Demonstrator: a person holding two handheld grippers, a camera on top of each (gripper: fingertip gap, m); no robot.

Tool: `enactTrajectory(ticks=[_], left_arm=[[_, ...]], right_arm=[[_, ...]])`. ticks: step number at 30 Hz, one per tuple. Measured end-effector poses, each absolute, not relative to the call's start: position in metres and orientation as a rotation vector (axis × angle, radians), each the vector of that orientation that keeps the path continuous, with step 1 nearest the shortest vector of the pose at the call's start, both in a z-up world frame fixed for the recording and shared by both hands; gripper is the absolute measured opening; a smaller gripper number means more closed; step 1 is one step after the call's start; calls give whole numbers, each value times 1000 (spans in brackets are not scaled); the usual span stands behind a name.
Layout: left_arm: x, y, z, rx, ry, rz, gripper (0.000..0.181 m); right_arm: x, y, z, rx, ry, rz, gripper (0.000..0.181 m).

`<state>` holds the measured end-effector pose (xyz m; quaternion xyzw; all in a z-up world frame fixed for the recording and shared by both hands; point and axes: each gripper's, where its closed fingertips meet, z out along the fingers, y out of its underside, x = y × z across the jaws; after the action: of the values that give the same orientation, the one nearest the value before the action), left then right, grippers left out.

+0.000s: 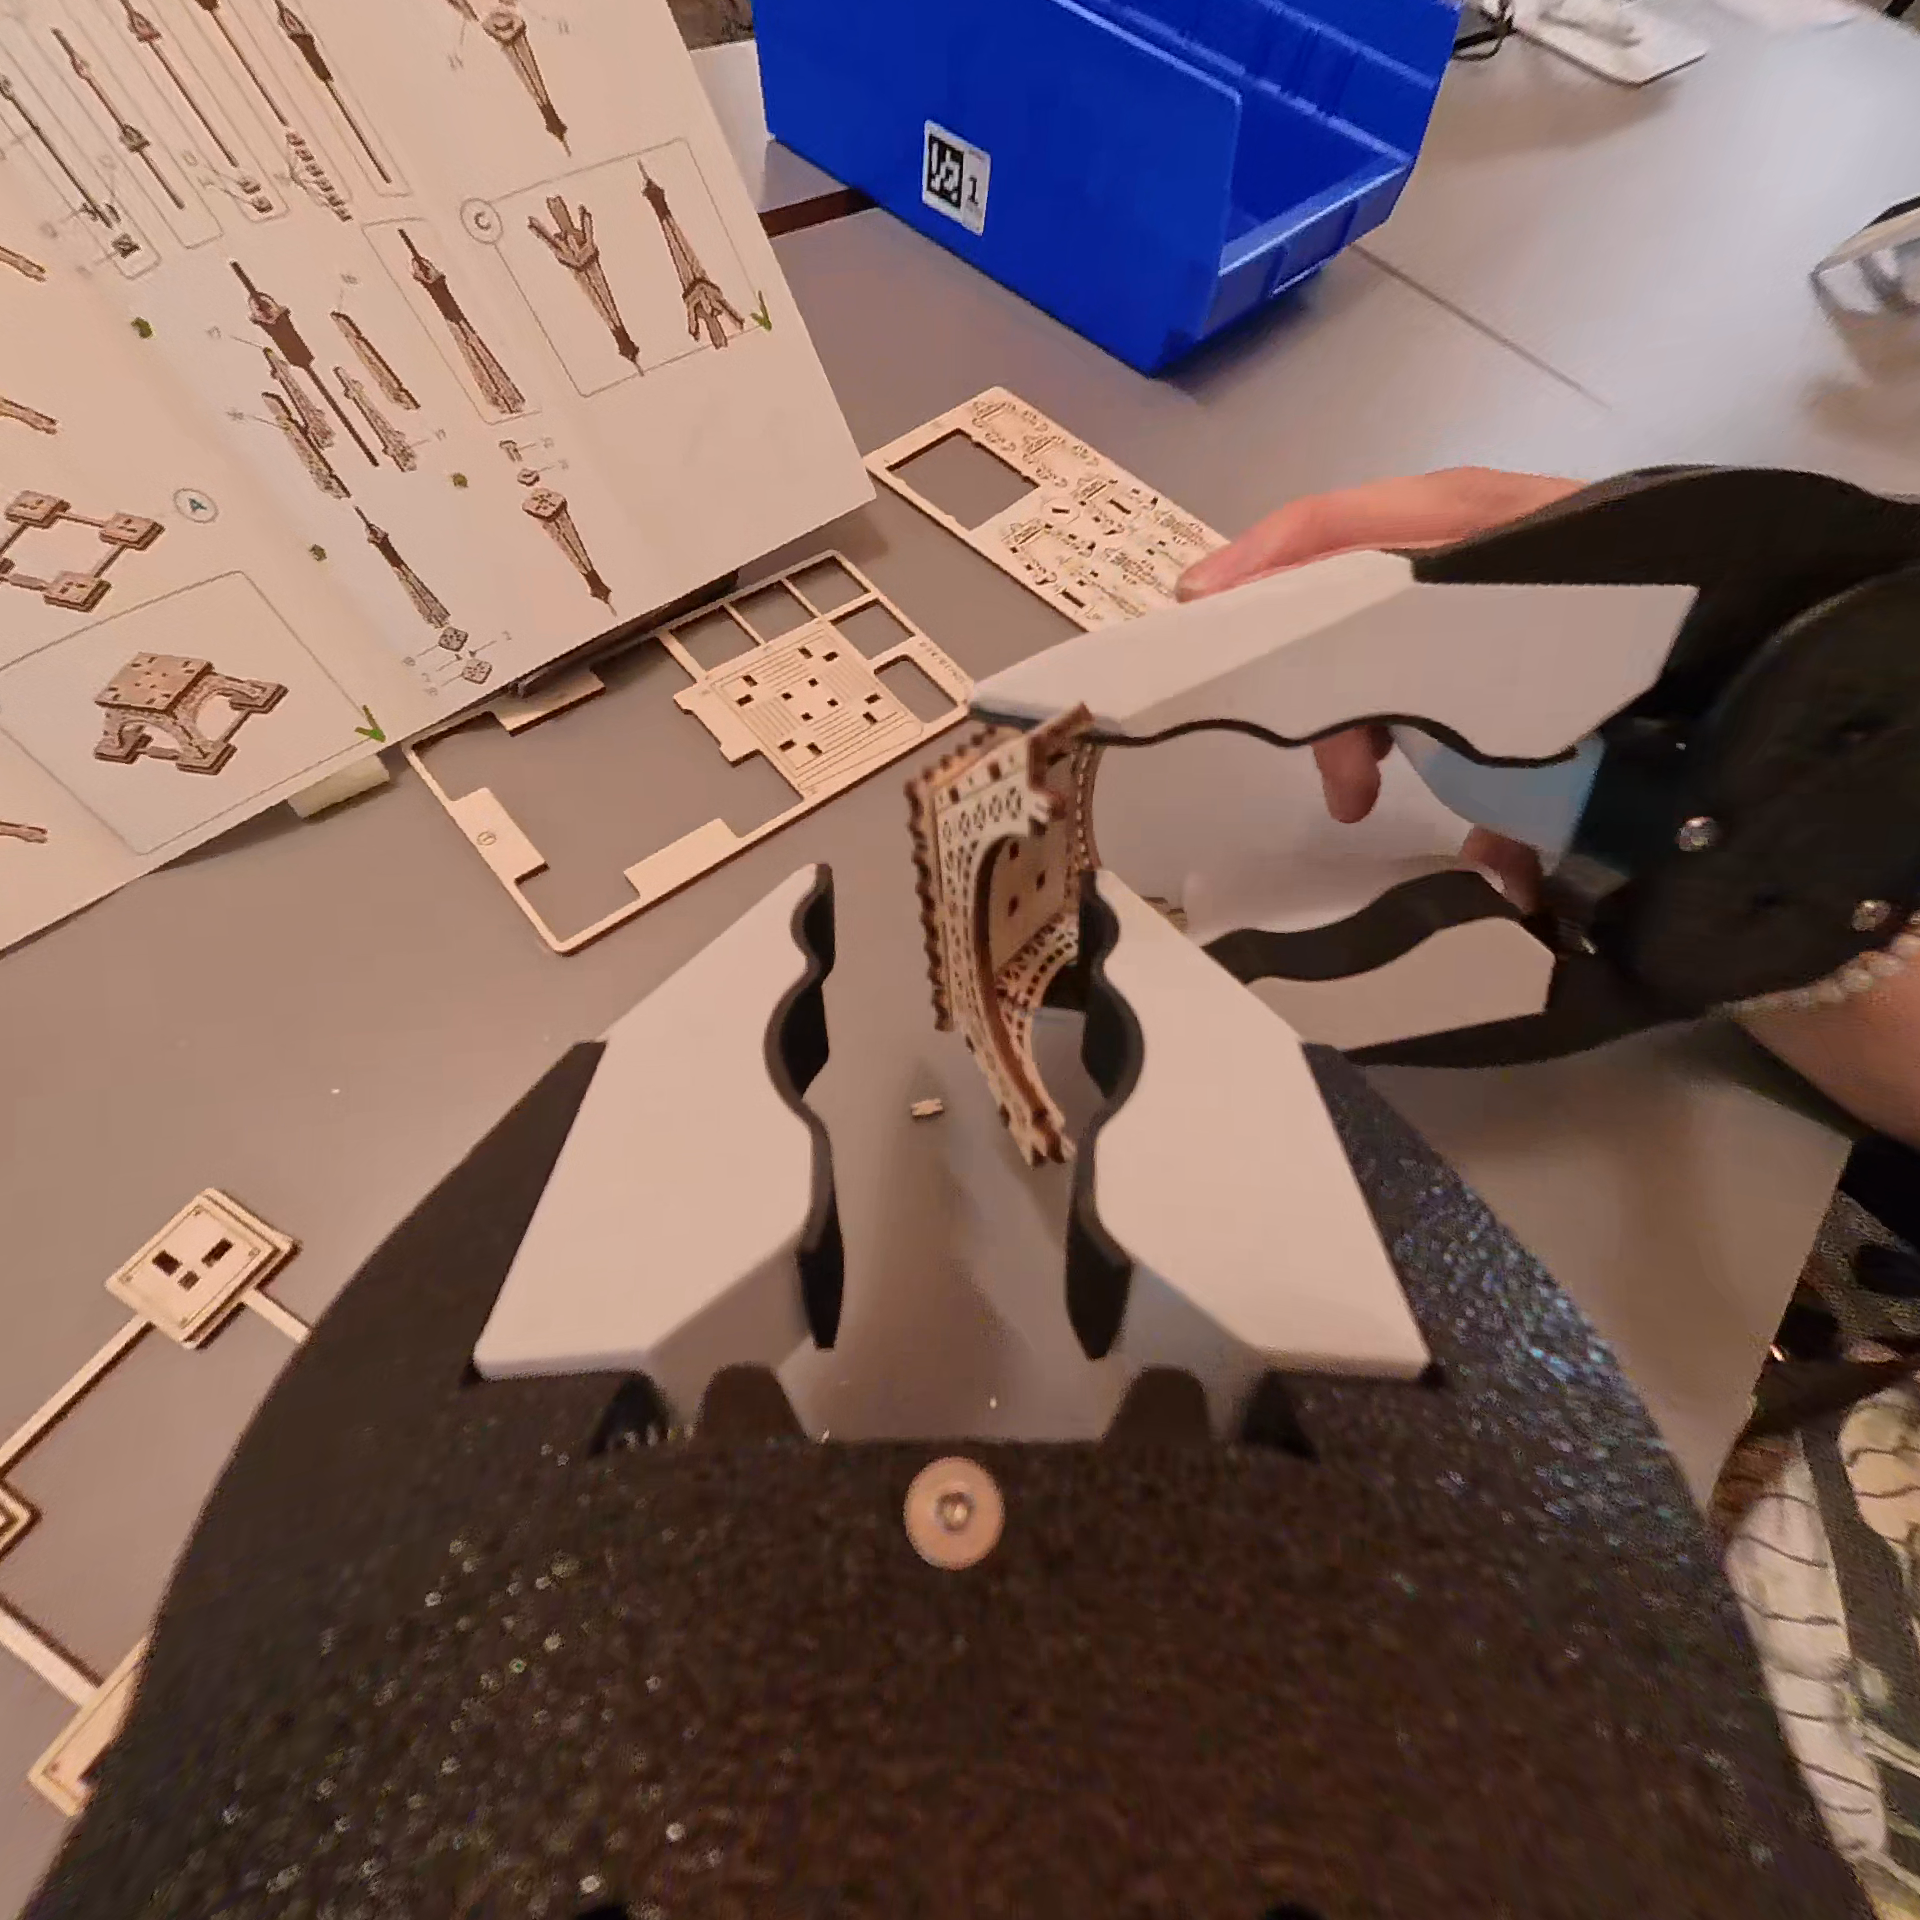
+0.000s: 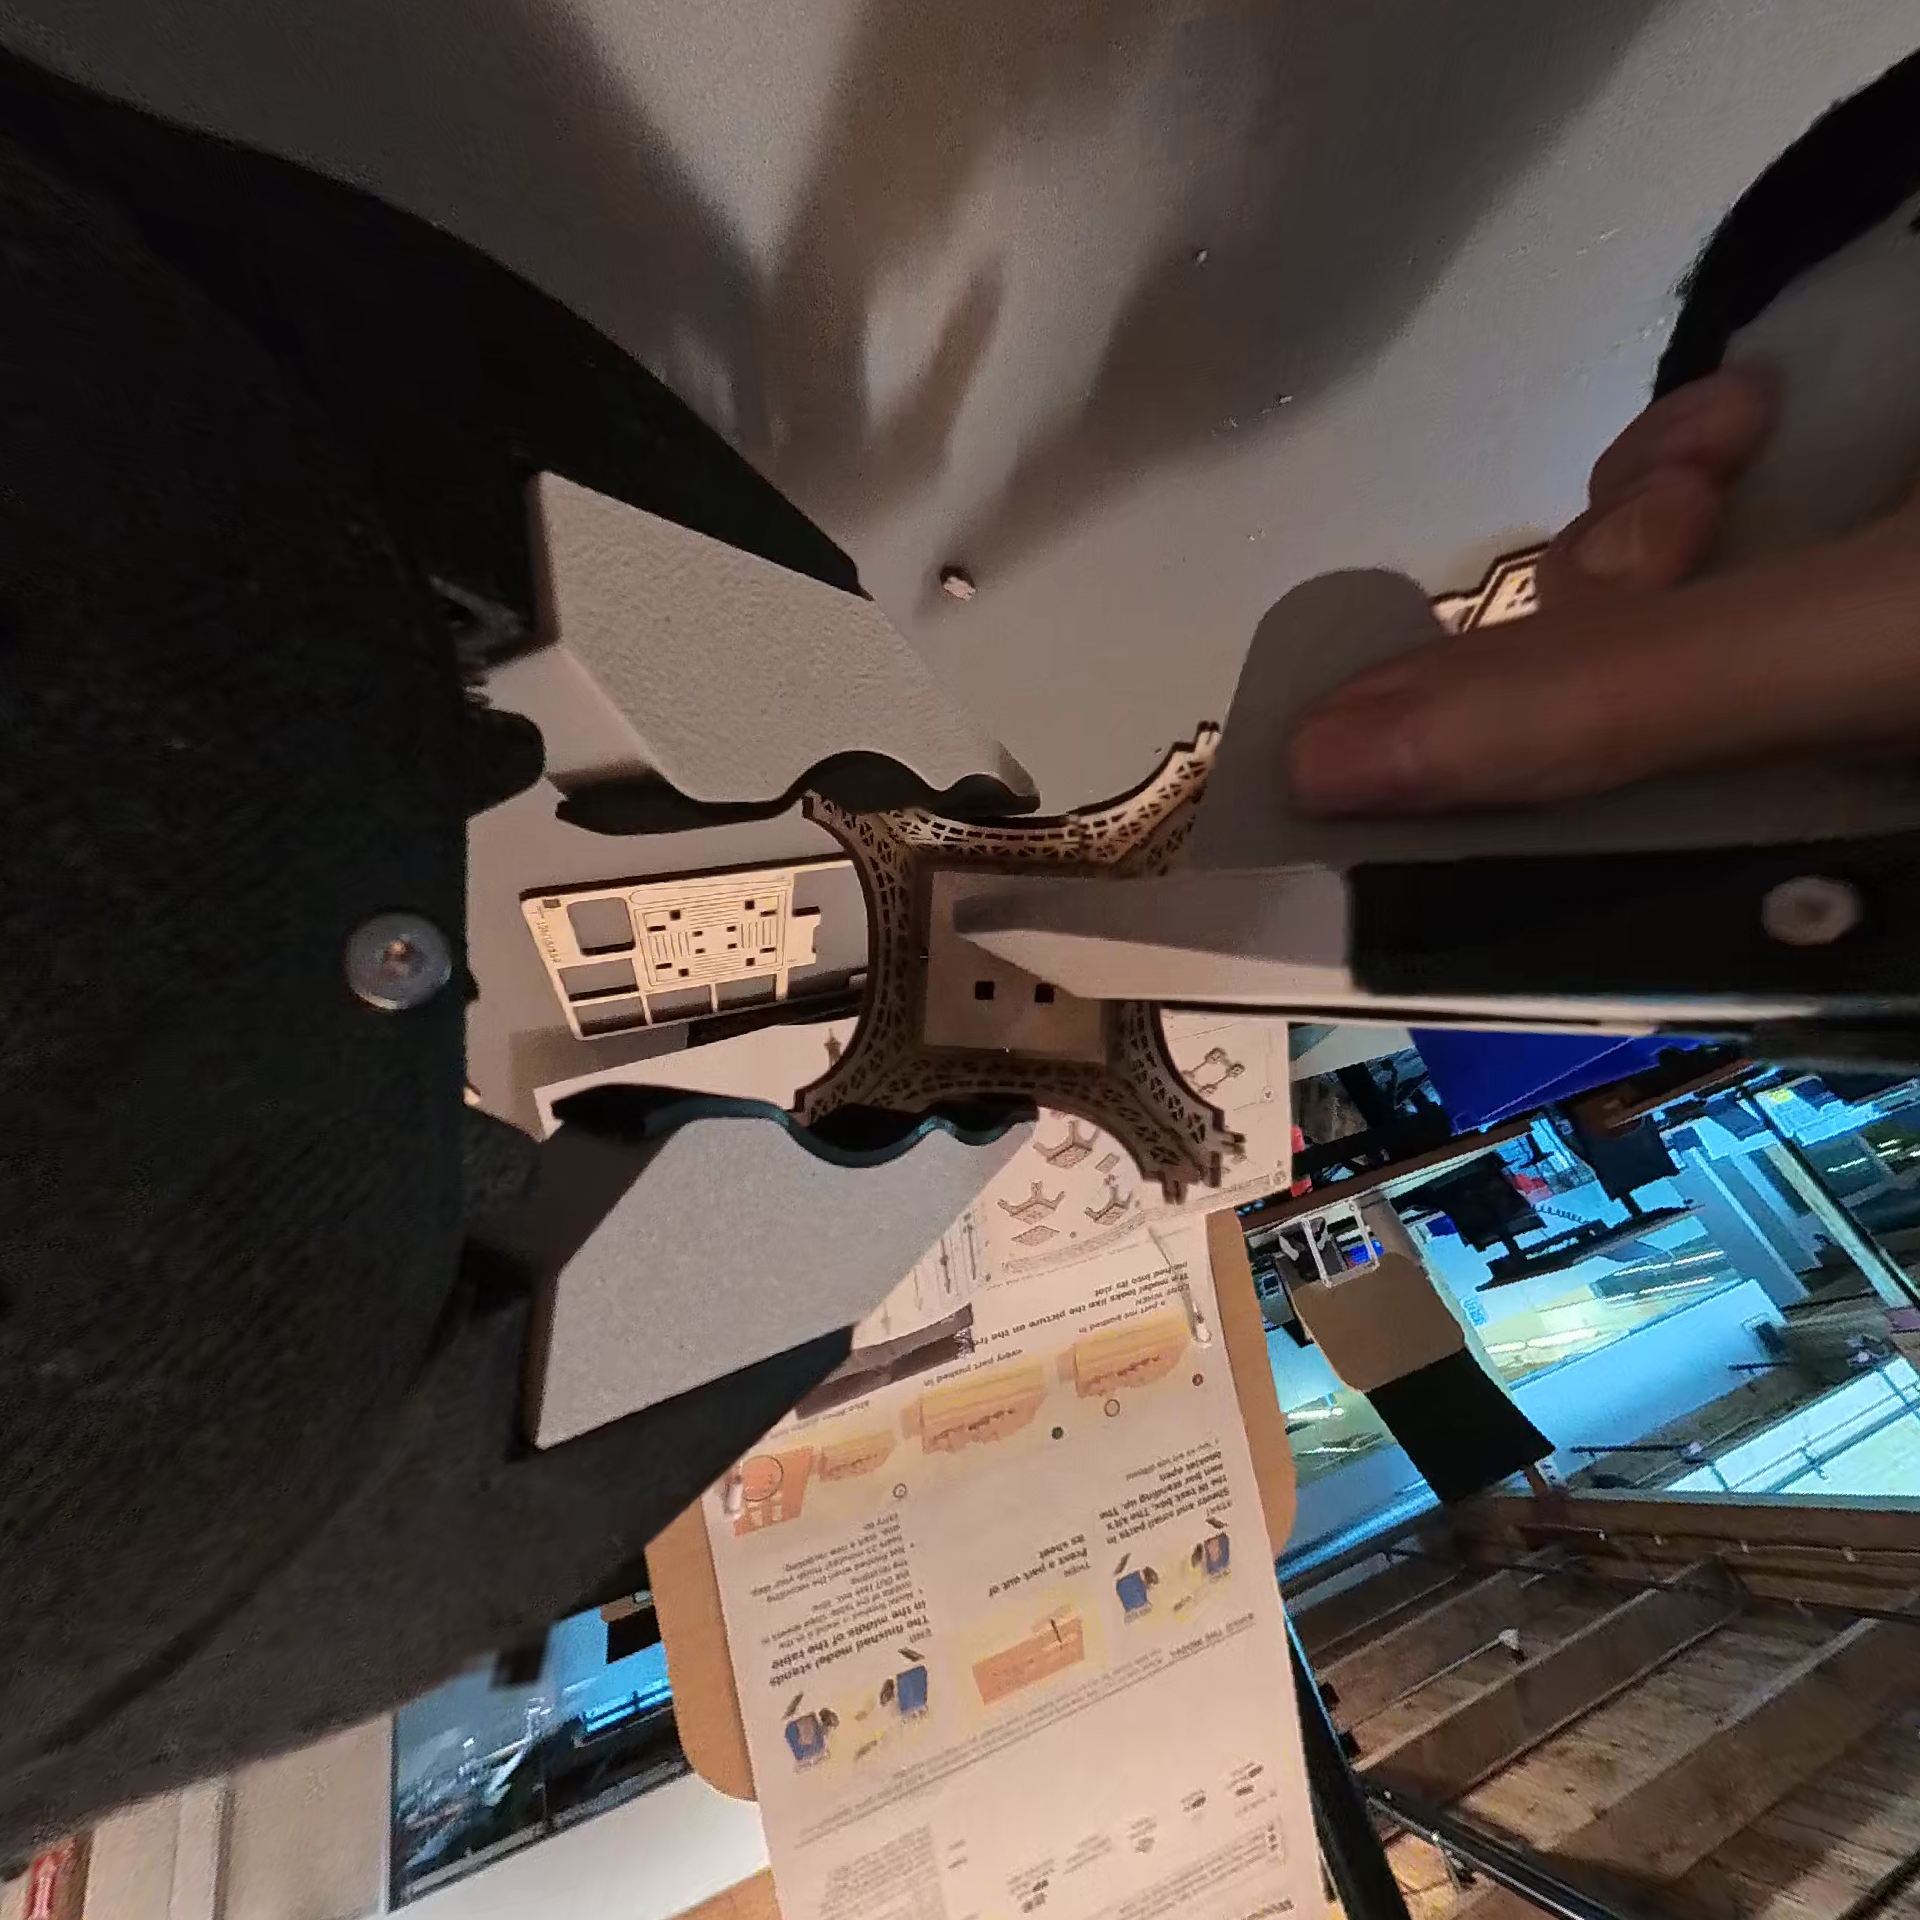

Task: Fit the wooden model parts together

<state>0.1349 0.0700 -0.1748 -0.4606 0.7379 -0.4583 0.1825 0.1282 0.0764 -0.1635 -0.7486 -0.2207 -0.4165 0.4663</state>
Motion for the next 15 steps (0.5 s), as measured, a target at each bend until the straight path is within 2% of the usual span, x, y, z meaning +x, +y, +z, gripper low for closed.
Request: enactTrajectory(ticks=[7, 15], left_arm=[[135, 66, -169, -1273, 2074, -1293, 21], [135, 68, -168, -1262, 2055, -1258, 19]], right_arm=[[128, 77, -162, -1828, -553, -1053, 52], [128, 78, -163, -1826, -550, -1065, 52]])
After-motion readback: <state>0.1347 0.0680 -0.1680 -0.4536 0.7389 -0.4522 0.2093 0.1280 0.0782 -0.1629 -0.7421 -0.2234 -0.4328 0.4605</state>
